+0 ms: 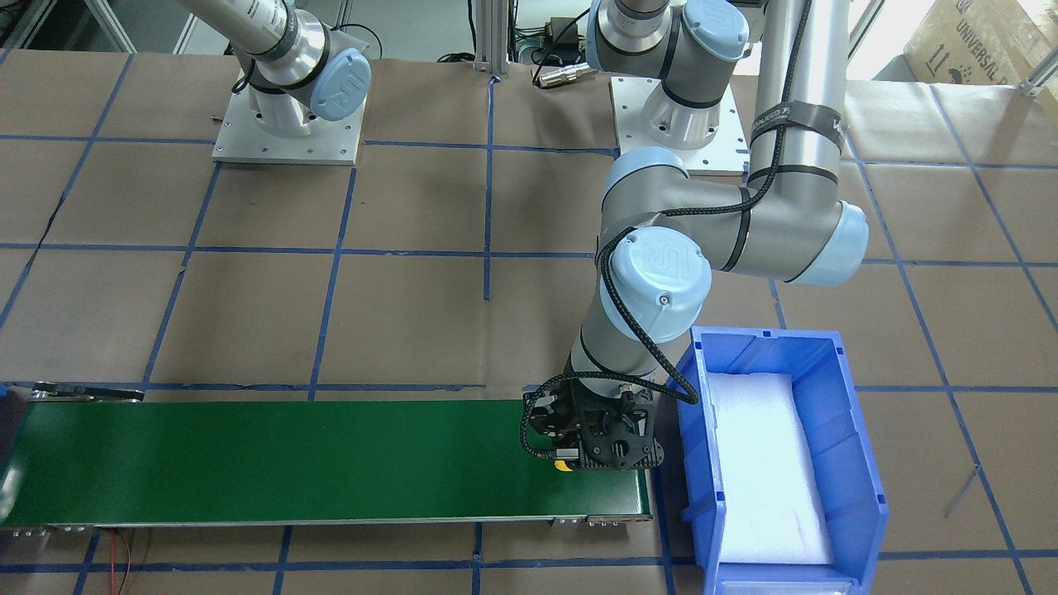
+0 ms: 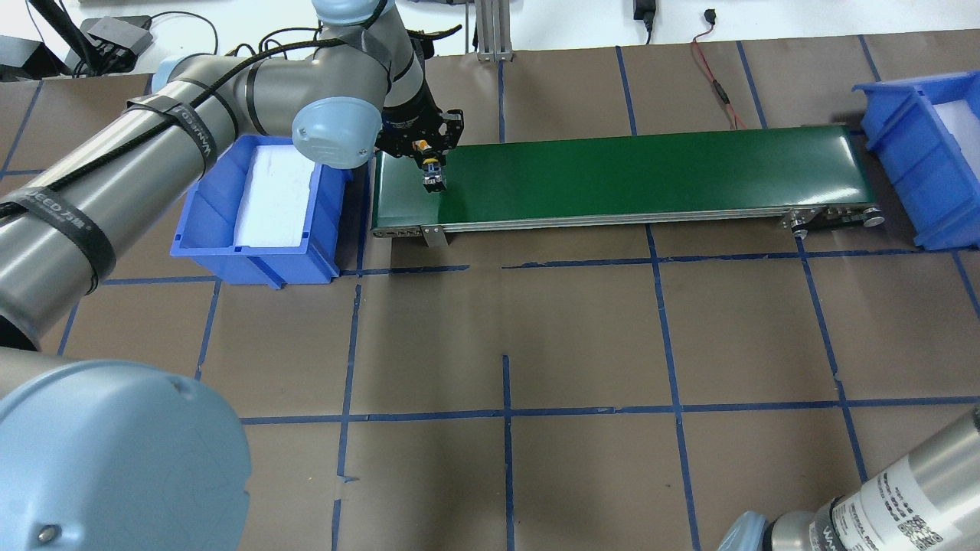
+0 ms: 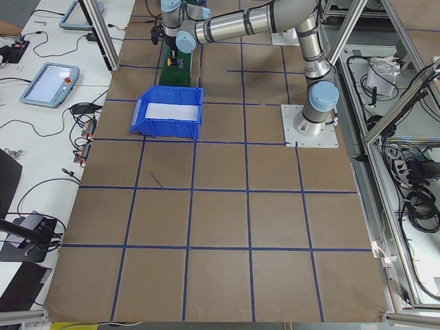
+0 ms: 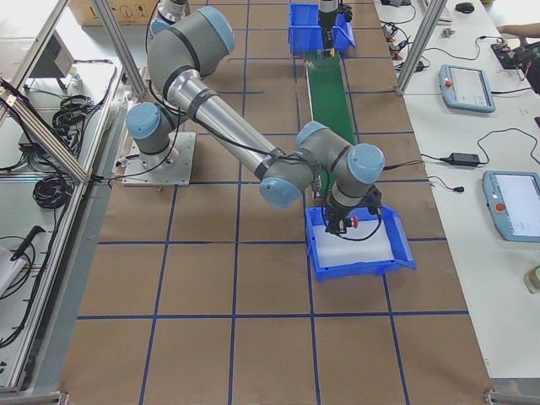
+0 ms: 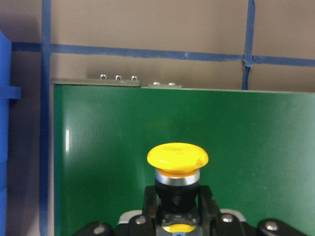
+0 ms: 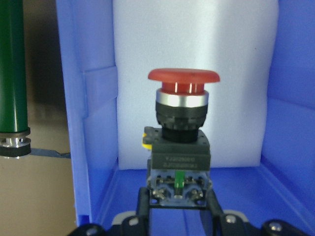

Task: Transport two buttons from left to right
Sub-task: 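Place yellow button on conveyor while right gripper lowers red button into bin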

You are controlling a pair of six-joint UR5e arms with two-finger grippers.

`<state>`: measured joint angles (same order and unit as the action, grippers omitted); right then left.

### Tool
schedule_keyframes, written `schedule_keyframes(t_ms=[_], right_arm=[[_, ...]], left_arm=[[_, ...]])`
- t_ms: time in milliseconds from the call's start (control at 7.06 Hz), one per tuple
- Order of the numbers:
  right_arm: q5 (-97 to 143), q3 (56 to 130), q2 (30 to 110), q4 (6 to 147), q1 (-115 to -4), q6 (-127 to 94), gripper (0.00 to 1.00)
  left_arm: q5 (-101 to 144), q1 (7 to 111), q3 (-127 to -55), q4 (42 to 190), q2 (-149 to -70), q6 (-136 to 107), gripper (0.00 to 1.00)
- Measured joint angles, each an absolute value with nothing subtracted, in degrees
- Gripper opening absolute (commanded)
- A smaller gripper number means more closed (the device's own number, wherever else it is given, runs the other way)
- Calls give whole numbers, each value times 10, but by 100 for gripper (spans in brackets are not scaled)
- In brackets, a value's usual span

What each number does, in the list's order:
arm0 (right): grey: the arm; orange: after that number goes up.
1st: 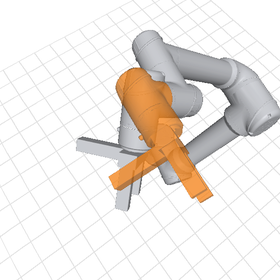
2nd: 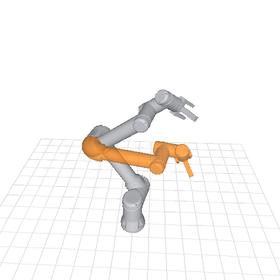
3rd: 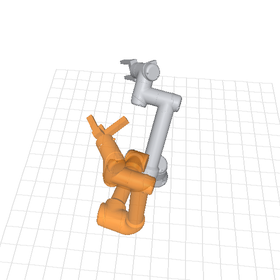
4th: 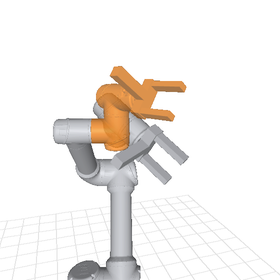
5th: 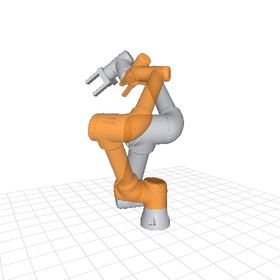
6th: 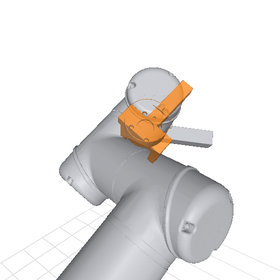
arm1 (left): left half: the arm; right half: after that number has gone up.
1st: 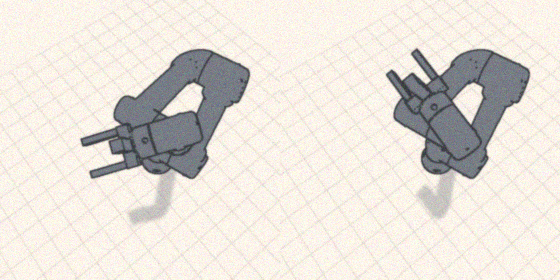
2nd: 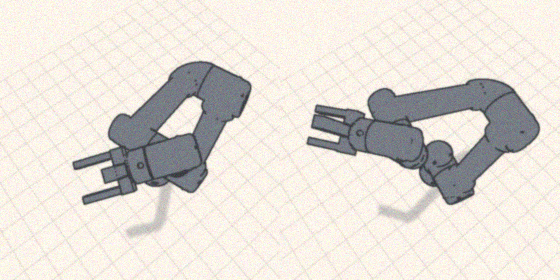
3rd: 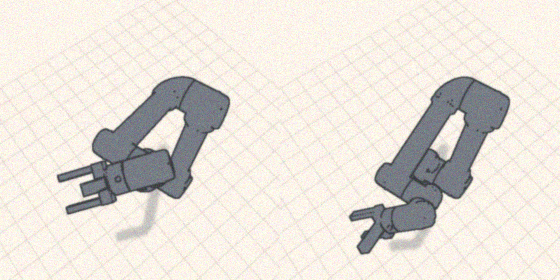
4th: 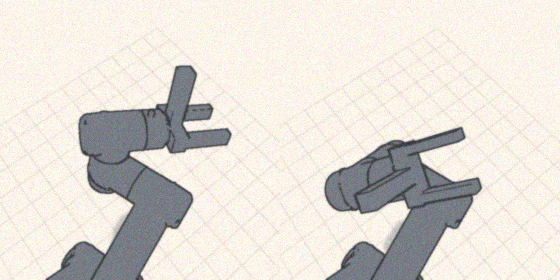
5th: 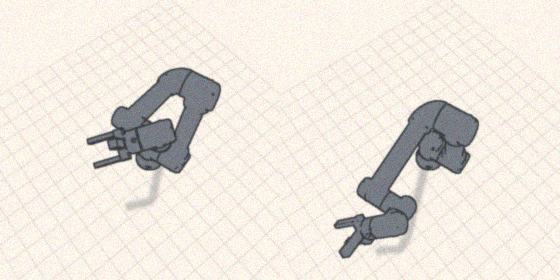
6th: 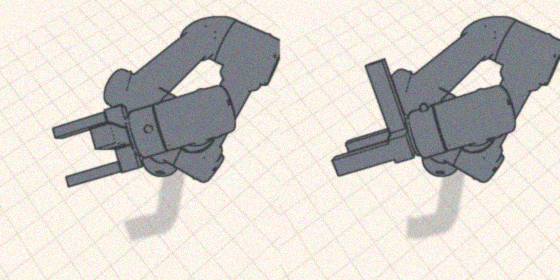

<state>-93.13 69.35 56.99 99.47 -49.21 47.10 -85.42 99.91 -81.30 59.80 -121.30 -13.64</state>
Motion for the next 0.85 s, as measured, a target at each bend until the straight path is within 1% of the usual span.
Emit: schedule_keyframes(t_ms=[142, 283, 567, 850], right_arm=[[-931, 682, 561, 995, -494, 471, 5], [-931, 678, 557, 996, -495, 471, 6], [-929, 676, 547, 1000, -497, 470, 6], [-929, 677, 529, 1005, -497, 470, 6]], left_arm=[[-854, 998, -813, 583, -1222, -136, 48], [-855, 997, -813, 574, -1229, -136, 99], [-859, 996, -813, 573, -1228, -152, 100], [-865, 989, -811, 608, -1196, -168, 100]])
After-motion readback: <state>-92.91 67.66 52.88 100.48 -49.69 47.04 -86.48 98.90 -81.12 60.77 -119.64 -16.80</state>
